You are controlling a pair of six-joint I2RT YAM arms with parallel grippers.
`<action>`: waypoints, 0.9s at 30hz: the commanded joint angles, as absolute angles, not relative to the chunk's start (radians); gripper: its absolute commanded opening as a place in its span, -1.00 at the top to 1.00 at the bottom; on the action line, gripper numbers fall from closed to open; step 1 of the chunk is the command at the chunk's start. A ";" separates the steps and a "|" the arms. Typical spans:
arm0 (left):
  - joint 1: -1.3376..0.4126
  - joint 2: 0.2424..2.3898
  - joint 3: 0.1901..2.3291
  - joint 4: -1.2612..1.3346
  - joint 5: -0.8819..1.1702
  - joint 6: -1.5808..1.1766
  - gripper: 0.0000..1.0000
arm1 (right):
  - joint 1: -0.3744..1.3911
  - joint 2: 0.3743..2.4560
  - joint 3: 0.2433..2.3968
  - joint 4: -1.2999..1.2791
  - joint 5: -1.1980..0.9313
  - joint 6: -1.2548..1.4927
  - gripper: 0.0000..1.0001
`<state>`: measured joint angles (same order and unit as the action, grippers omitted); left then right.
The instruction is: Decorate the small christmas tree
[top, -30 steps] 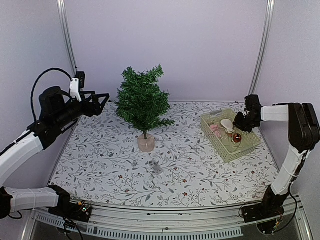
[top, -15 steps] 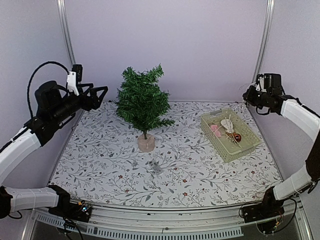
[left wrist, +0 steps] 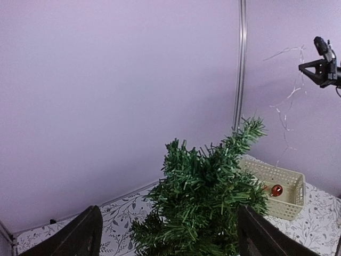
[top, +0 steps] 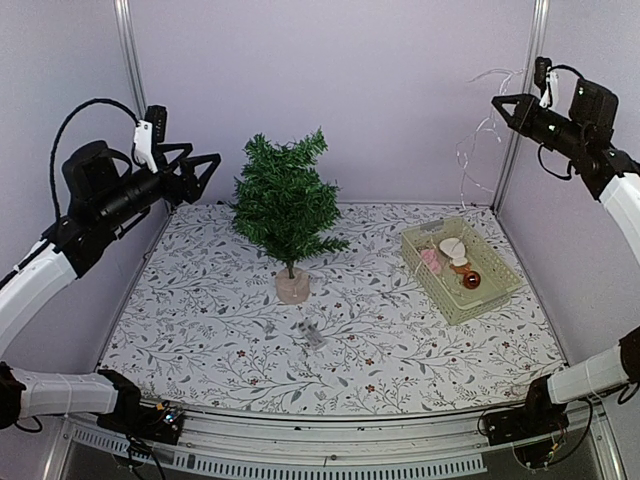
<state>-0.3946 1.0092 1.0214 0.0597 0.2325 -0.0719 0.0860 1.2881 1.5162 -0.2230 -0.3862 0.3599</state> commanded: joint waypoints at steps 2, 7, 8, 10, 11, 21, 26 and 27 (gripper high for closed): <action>-0.441 1.023 1.088 0.015 0.263 -0.002 -0.77 | 0.130 1.278 1.673 -0.218 -0.474 0.327 1.00; -0.490 1.040 1.134 0.003 0.267 0.062 -0.76 | 0.163 1.307 1.826 -0.207 -0.515 0.339 1.00; -0.502 1.045 1.142 0.003 0.264 0.074 -0.75 | 0.171 1.316 1.855 -0.202 -0.524 0.345 1.00; -0.529 1.054 1.157 0.003 0.248 0.096 -0.75 | 0.178 1.332 1.908 -0.188 -0.546 0.358 1.00; -0.544 1.059 1.163 0.003 0.242 0.105 -0.75 | 0.184 1.343 1.932 -0.178 -0.556 0.368 1.00; -0.790 1.189 1.241 -0.052 0.161 0.253 -0.74 | 0.266 1.448 2.154 -0.048 -0.604 0.482 1.00; -0.959 1.306 1.284 0.003 0.120 0.292 -0.70 | 0.303 1.493 2.217 0.033 -0.613 0.533 1.00; -0.991 1.334 1.291 0.037 0.112 0.293 -0.69 | 0.307 1.496 2.217 0.041 -0.614 0.542 1.00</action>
<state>-0.8780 1.2579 1.2510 -0.0196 0.1539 0.2386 0.2878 1.4807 2.1818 -0.0486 -0.5934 0.4820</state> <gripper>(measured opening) 0.855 0.018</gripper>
